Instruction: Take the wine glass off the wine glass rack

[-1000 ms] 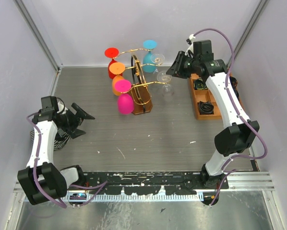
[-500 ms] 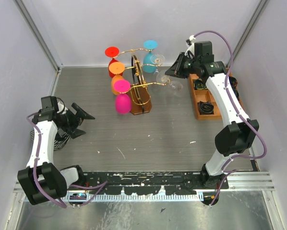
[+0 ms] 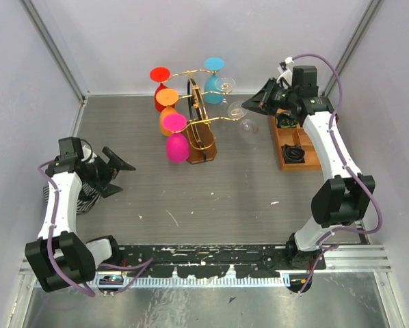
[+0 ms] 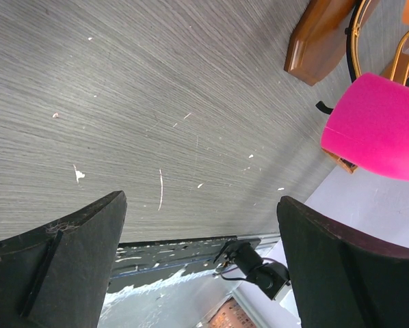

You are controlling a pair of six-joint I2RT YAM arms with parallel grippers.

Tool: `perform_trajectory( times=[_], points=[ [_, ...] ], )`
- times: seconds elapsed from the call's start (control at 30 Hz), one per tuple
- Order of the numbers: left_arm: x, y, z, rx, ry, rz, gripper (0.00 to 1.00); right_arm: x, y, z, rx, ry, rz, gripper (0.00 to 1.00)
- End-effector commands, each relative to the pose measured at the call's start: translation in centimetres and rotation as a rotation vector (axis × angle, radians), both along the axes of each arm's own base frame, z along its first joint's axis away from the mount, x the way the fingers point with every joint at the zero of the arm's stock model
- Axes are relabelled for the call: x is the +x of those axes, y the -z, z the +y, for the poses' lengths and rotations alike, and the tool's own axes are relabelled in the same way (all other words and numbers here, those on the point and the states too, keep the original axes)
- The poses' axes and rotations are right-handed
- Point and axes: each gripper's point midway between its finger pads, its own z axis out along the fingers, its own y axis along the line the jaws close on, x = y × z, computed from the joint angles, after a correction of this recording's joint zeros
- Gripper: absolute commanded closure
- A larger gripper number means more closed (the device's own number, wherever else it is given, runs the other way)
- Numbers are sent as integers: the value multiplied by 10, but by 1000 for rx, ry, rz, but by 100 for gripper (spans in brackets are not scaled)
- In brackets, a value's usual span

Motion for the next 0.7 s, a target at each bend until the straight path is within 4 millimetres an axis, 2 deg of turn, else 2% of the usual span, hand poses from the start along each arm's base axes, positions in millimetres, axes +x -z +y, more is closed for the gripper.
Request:
perform_trajectory(
  times=[0.0,0.2,0.37,0.53,0.67],
  points=[
    [-3,0,-5,-29,19,3,2,-16,-38,-9,41,-14,-104,99],
    [-3,1,-7,-49,16,8,2,-36,-39,1,120,-68,-85,99],
    [-2,2,-8,-54,13,2,2,-45,-42,7,167,-97,-86,99],
    [-2,2,-8,-57,15,5,2,-36,-50,23,213,-137,-93,99],
    [-3,2,-8,-53,16,5,2,-18,-59,31,242,-147,-115,99]
  ],
)
